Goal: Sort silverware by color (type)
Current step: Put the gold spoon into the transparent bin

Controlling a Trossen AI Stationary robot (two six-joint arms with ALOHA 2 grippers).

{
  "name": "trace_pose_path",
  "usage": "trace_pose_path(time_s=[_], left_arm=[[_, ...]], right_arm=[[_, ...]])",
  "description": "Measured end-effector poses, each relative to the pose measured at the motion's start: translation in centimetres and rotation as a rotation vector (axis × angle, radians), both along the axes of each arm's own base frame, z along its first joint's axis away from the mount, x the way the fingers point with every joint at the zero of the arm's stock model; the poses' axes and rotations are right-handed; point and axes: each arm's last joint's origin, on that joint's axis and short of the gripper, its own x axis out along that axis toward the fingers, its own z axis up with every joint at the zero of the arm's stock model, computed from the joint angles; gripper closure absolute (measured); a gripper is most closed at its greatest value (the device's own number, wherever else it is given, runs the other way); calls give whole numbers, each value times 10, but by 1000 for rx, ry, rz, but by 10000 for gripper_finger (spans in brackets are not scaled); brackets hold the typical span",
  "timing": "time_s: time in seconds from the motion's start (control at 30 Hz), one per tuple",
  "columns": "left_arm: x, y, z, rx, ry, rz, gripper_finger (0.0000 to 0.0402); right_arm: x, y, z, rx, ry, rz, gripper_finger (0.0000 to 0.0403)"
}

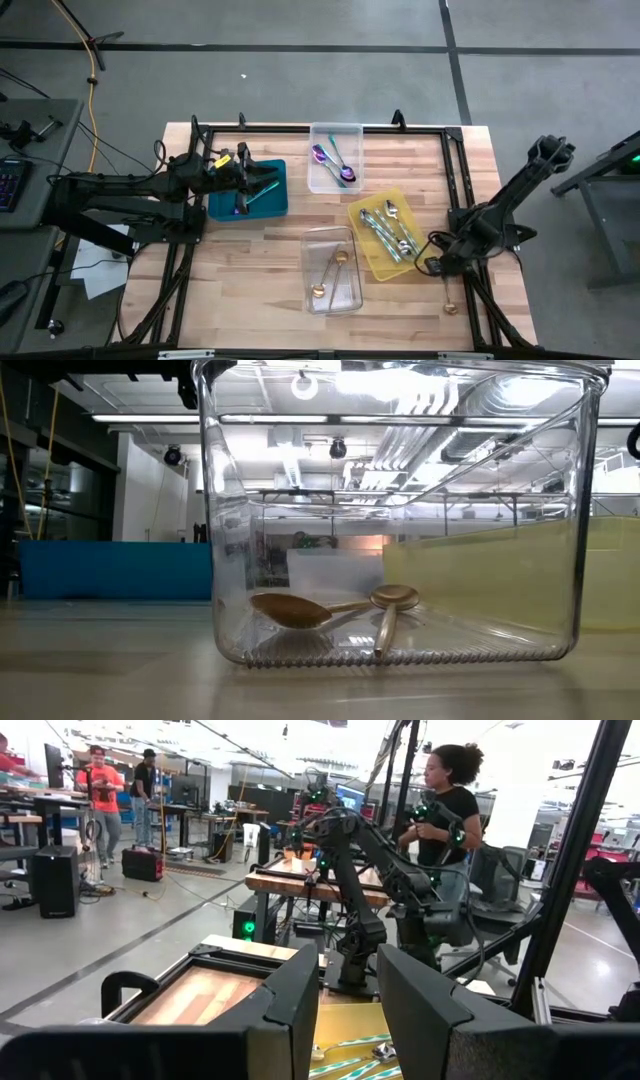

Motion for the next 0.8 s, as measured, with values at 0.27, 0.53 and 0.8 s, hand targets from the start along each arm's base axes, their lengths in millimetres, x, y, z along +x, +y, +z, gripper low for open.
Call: trace_pose_path(time_s=[0.27, 0.53, 0.8], left_arm=[[0, 0, 0, -1, 0, 0, 303], [0, 0, 0, -1, 0, 0, 303], [0, 0, 0, 0, -1, 0, 303]], right_arm=[[4, 4, -15, -93, 44, 73, 275], [12, 12, -24, -113, 40, 94, 275], [16, 15, -25, -90, 9, 88, 278]])
